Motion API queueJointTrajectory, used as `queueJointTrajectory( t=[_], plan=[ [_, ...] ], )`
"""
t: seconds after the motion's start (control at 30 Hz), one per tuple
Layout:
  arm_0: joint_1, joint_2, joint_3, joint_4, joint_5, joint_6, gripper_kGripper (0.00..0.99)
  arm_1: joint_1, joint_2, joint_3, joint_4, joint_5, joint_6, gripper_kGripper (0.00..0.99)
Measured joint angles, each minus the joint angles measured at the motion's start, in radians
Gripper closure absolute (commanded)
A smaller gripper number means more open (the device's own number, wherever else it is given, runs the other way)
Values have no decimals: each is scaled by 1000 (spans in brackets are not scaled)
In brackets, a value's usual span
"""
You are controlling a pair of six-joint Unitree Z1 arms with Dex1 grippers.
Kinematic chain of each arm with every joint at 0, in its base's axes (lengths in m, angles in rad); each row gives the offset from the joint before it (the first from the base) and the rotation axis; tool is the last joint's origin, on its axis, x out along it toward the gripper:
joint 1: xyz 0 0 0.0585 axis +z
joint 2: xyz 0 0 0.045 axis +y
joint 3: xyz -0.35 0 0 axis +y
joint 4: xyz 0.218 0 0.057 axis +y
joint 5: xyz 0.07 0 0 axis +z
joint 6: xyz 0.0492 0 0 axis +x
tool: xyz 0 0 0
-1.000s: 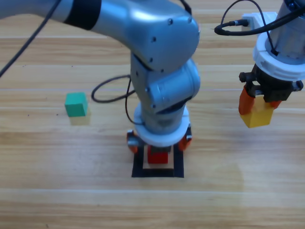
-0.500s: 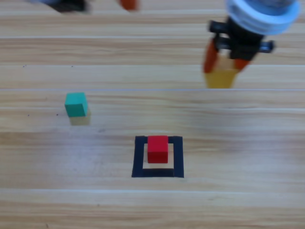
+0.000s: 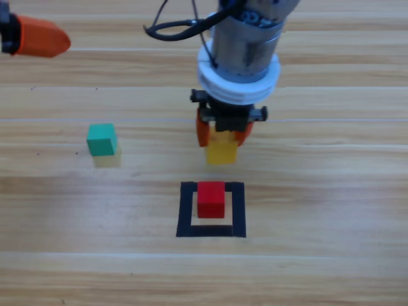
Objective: Stack the blocks in the rectangular block: red at the bottom, yellow in the middle, green on top
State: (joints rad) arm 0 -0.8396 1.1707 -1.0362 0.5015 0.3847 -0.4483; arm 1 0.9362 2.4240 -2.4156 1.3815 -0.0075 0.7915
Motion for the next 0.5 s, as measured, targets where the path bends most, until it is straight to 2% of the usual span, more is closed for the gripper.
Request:
queueJointTrajectory(
  t=[0.5],
  plan=[
    [4, -29, 25, 1, -75, -19, 0, 38, 107, -81, 24, 1, 26, 990]
  ],
)
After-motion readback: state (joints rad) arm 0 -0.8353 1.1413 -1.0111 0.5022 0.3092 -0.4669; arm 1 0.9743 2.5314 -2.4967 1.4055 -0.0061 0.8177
